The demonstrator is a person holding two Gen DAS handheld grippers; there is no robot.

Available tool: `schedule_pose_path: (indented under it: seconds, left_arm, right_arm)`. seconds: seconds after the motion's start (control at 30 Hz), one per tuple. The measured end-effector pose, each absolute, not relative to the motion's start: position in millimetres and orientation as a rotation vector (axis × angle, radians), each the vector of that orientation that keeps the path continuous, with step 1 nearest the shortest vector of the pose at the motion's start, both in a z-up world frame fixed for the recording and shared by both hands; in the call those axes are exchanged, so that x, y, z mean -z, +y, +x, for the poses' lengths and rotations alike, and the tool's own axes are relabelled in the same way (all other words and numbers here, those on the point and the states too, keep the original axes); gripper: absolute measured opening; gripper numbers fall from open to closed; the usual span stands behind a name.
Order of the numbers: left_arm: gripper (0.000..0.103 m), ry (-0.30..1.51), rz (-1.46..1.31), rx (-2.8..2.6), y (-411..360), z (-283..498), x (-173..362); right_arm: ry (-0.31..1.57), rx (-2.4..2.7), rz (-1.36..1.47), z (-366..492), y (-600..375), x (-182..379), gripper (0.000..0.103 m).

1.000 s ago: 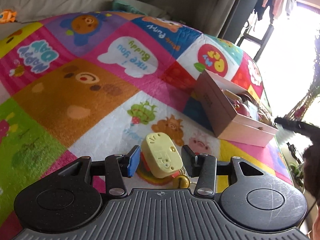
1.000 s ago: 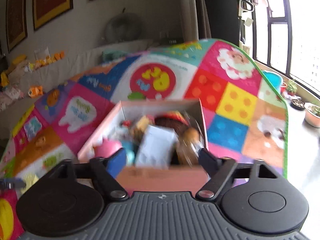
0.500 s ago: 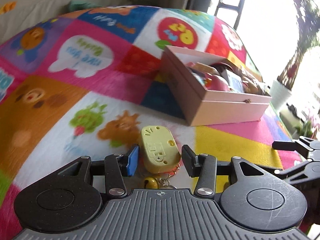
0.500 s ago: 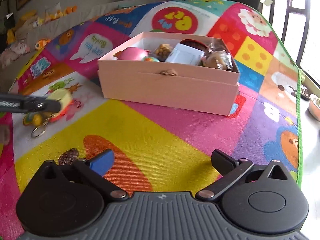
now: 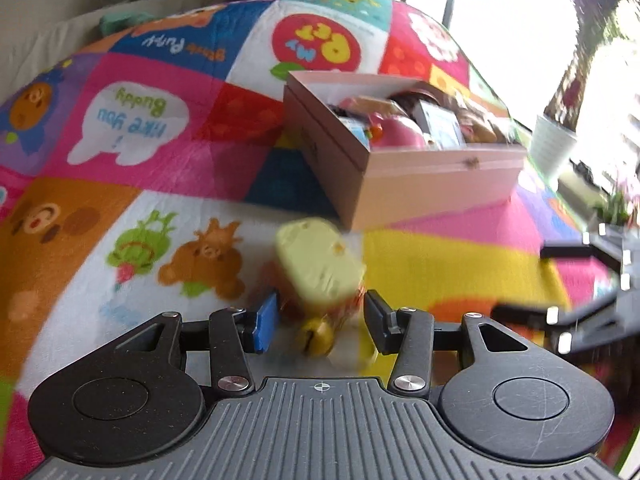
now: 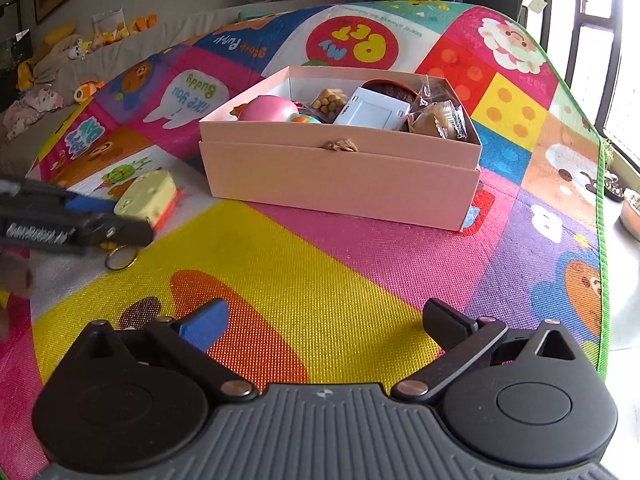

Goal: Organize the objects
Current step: 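Grasp the yellow cheese-shaped keychain toy with the left tool, then grasp the pink lace cloth with the right tool while the left tool holds the yellow toy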

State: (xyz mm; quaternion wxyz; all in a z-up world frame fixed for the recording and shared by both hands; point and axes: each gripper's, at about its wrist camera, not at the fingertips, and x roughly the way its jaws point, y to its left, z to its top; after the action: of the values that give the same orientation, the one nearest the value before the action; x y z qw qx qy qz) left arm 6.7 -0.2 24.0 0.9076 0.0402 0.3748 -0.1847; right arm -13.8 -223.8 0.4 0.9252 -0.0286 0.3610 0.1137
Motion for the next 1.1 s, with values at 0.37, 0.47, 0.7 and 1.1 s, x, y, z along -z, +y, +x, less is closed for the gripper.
schedule_pose_path:
  seconds: [0.37, 0.47, 0.7, 1.1]
  left_arm:
    - [0.045, 0.748, 0.046, 0.101, 75.2, -9.4, -32.1]
    - [0.045, 0.721, -0.004, 0.124, 84.7, -13.4, -40.2]
    - [0.045, 0.673, -0.002, 0.369, 50.1, -24.1, -52.9]
    - [0.049, 0.728, 0.249, 0.552, -24.9, -53.5, -22.0]
  right_arm:
    - [0.740, -0.234, -0.061, -13.2, -224.4, -0.1, 0.103]
    - [0.740, -0.234, -0.061, -13.3, -224.1, 0.0, 0.103]
    - [0.740, -0.234, -0.061, -13.4, -224.0, 0.1, 0.103]
    - [0.753, -0.240, -0.065, -12.4, -224.8, 0.4, 0.103]
